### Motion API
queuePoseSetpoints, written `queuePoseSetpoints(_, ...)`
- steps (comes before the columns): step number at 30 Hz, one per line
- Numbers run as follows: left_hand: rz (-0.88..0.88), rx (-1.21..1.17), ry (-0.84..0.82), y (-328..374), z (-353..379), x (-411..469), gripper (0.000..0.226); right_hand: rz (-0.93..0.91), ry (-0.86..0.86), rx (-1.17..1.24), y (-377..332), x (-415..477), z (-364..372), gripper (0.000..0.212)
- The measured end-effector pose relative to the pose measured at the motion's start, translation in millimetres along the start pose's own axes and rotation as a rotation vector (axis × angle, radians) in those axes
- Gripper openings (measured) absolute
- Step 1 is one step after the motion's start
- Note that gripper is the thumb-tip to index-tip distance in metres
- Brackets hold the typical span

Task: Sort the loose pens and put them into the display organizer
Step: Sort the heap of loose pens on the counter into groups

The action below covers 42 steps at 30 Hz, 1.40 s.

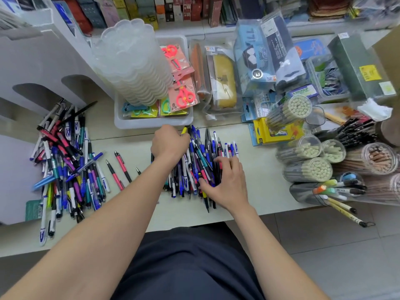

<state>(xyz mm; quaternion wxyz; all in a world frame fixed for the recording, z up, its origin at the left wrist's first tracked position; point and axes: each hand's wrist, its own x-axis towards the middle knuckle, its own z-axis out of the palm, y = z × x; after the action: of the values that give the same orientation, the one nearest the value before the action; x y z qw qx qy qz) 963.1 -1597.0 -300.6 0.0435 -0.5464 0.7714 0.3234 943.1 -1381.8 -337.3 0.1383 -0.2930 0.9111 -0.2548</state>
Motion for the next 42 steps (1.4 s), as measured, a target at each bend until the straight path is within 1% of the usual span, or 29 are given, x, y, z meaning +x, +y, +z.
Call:
queuePoseSetpoints(2,0.036,0.035,-0.023,0,-7,-12,0.025,-0.086,-0.014,0.029,4,-4,2,0.057)
queuePoseSetpoints(4,0.079,0.07,-0.031,-3,-13,-25,0.021,-0.169,-0.012,0.055,6,-5,4,0.045)
queuePoseSetpoints(6,0.111,0.097,-0.023,-13,-19,-37,0.02,-0.218,-0.044,0.023,4,-5,4,0.036)
queuePoseSetpoints(8,0.111,0.114,-0.019,-28,-22,-44,0.021,-0.193,-0.097,-0.061,0,-5,3,0.031)
queuePoseSetpoints(10,0.073,0.123,-0.031,-45,-24,-47,0.023,-0.131,-0.173,-0.159,-7,-6,1,0.03)
queuePoseSetpoints(12,0.034,0.131,-0.075,-60,-24,-48,0.028,-0.054,-0.256,-0.209,-15,-6,0,0.03)
queuePoseSetpoints(14,0.026,0.15,-0.145,-73,-22,-48,0.027,-0.002,-0.269,-0.239,-23,-6,2,0.028)
queuePoseSetpoints(16,0.039,0.14,-0.202,-82,-19,-47,0.023,0.031,-0.256,-0.257,-27,-7,5,0.026)
queuePoseSetpoints(18,0.058,0.117,-0.2,-88,-16,-46,0.018,0.067,-0.242,-0.244,-31,-9,8,0.024)
queuePoseSetpoints(20,0.076,0.122,-0.141,-93,-16,-46,0.015,0.115,-0.207,-0.192,-35,-9,10,0.024)
queuePoseSetpoints(24,0.134,0.073,-0.022,-106,-12,-46,0.019,0.159,-0.139,-0.113,-42,-11,11,0.027)
queuePoseSetpoints(28,0.152,0.046,-0.047,-116,-7,-45,0.033,0.149,-0.153,-0.148,-51,-8,11,0.026)
queuePoseSetpoints(32,0.144,0.041,-0.193,-119,-7,-46,0.054,0.105,-0.134,-0.222,-54,-2,12,0.022)
queuePoseSetpoints(34,0.14,0.035,-0.228,-120,-7,-47,0.061,0.065,-0.133,-0.238,-54,0,12,0.023)
queuePoseSetpoints(37,0.139,0.018,-0.227,-120,-12,-47,0.061,0.011,-0.139,-0.222,-50,3,14,0.024)
queuePoseSetpoints(39,0.17,0.024,-0.212,-122,-17,-47,0.058,-0.02,-0.065,-0.184,-50,6,16,0.023)
queuePoseSetpoints(42,0.2,0.045,-0.148,-132,-27,-48,0.049,-0.068,0.075,-0.039,-67,8,16,0.017)
